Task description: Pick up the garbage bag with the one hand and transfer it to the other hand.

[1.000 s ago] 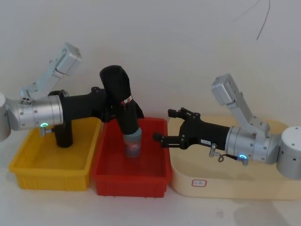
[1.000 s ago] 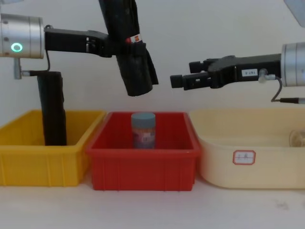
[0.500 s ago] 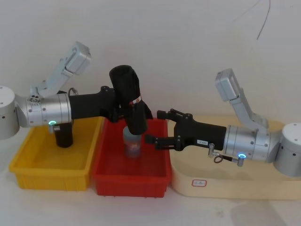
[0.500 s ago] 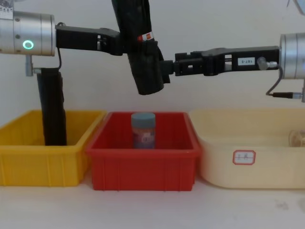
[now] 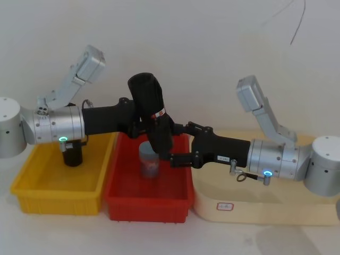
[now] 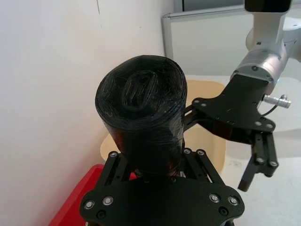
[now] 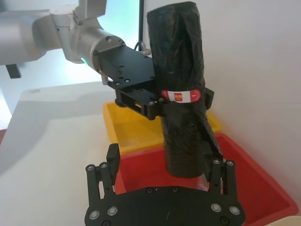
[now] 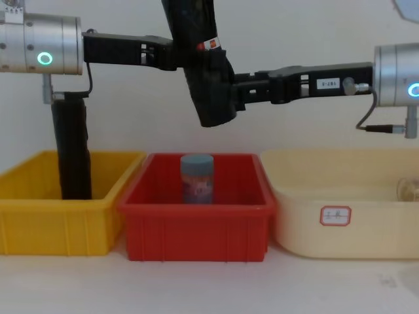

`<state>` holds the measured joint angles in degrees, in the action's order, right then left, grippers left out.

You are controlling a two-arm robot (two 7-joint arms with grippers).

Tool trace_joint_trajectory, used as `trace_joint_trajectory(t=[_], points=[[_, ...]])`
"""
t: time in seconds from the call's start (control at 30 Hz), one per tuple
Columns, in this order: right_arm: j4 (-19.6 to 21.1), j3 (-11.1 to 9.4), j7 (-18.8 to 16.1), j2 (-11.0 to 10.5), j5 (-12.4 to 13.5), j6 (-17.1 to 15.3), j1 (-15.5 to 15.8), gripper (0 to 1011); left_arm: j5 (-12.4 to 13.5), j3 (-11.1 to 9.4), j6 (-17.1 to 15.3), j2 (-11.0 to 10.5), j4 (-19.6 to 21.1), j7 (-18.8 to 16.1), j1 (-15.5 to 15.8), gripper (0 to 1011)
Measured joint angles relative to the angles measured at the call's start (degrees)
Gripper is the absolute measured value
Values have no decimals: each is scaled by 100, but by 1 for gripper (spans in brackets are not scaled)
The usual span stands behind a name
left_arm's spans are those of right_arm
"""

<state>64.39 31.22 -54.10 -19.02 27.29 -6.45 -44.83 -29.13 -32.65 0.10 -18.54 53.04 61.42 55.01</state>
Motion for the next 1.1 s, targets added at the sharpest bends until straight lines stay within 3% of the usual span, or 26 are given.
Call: trace_joint_trajectory(t=[0.47,1.1], points=[[-207,128,118,56,-64,63,-132,1004,-143,-12,-92,-55,93,-5,-60,415],[-621,415,31,201,-198,207,-461,1005,-150,-150,-21,-108,66,26,-15,415]])
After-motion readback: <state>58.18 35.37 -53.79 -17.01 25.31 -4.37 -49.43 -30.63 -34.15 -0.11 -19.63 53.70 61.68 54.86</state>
